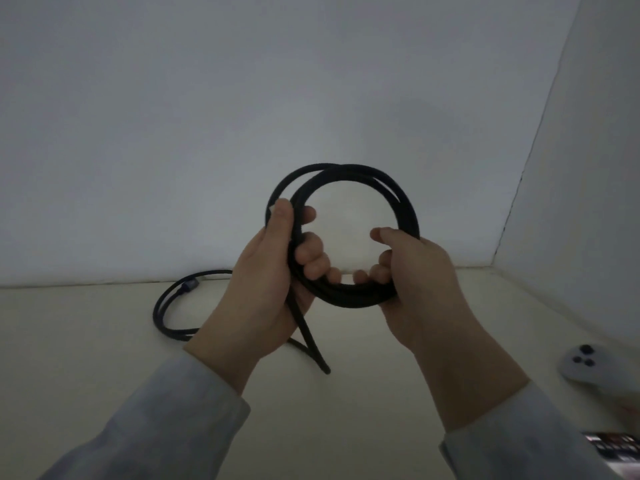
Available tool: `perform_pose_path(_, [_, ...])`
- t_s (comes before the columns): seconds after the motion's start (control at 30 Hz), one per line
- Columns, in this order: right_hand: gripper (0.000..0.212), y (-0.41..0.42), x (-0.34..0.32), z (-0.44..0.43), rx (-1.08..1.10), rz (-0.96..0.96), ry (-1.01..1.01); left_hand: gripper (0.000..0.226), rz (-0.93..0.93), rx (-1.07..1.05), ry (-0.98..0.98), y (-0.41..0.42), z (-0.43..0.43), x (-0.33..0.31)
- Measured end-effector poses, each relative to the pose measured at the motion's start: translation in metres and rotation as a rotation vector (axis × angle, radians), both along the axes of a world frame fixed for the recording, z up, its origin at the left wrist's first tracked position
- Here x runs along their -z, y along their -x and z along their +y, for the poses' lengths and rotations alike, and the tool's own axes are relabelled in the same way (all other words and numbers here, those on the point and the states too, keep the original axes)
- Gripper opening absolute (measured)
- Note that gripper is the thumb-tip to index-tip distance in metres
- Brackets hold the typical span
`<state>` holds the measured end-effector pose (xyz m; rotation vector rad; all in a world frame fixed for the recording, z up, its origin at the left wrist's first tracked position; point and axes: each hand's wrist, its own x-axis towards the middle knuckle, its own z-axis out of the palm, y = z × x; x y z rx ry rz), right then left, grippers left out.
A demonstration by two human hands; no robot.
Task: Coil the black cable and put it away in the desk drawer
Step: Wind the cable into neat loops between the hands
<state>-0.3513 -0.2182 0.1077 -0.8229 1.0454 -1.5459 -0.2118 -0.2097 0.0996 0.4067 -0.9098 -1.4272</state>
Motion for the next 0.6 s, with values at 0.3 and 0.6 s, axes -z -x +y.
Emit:
perform_pose_path(0.3, [0.016,0.007,-0.001,0.001,-0.054,0.278,0.092,0.038,-0.268,-0.106,-0.048,-0.015,0.004,-0.01])
perform_pose_path(0.6, [0.01,0.014,0.004,-0.004,0.059,0.652,0.217,0.041,-0.571,-0.056,0.011,-0.021,0.012,-0.013])
